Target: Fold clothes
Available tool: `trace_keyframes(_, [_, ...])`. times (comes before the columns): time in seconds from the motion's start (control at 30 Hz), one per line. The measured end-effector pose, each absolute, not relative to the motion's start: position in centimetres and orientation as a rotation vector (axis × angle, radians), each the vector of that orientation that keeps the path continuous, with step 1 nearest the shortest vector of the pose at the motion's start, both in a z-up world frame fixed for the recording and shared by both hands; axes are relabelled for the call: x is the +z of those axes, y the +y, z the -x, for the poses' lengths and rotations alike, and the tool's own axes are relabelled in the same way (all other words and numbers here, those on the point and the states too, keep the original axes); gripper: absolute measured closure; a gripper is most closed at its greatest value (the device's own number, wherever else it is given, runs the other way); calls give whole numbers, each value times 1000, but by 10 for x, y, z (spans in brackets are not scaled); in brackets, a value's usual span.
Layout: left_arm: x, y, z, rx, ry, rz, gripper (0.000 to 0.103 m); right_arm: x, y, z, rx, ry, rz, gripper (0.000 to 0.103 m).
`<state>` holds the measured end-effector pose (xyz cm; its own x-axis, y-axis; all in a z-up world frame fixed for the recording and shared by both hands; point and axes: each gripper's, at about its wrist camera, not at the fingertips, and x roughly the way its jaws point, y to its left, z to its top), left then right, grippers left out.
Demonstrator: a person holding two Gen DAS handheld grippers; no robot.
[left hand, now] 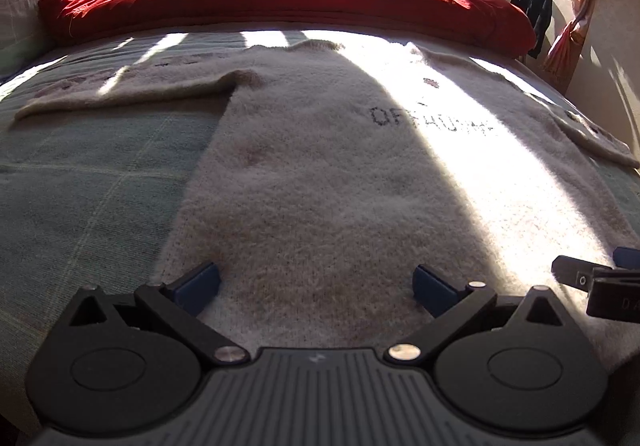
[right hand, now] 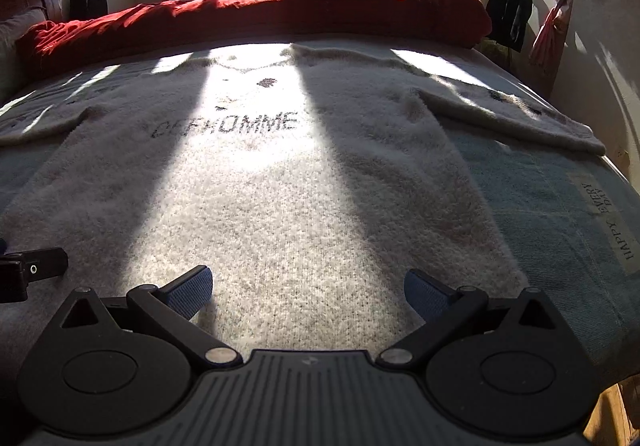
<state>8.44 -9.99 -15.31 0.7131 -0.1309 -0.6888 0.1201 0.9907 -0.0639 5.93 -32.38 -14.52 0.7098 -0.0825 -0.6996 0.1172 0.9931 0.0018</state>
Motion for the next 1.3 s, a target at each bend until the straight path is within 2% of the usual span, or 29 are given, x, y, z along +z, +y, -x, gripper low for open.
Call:
trace_keyframes(0.33, [-148,-117,-47,-118,713,-46,1,-155,-328,-27,-98,701,-90,0])
trace_keyframes(0.47, [-155,-128,-47,-123,712,-82,1,-150,-334,-19,-98,609,-96,0])
trace_keyframes(0.6, [-156,-132,-48,-116,710,-95,1,-158,-355,-27,-198,676,-156,0])
trace_keyframes(0.77, [-150,-130,-53,-106,719,-58,1,-159,-378,-21,-257,652,-238,0])
trace_keyframes(1.03, [-132,-153,-71,-233,682,-71,1,-165,-370,-23,-258,653,-168,0])
trace_keyframes(1.2, [-147,-187,-76,-300,740,-210,1,-160,-371,-19,-259,626,-184,0])
trace_keyframes(1.3, [-154,-187,-65,-317,760,-197,1,-163,-370,-20,-255,633,-174,0])
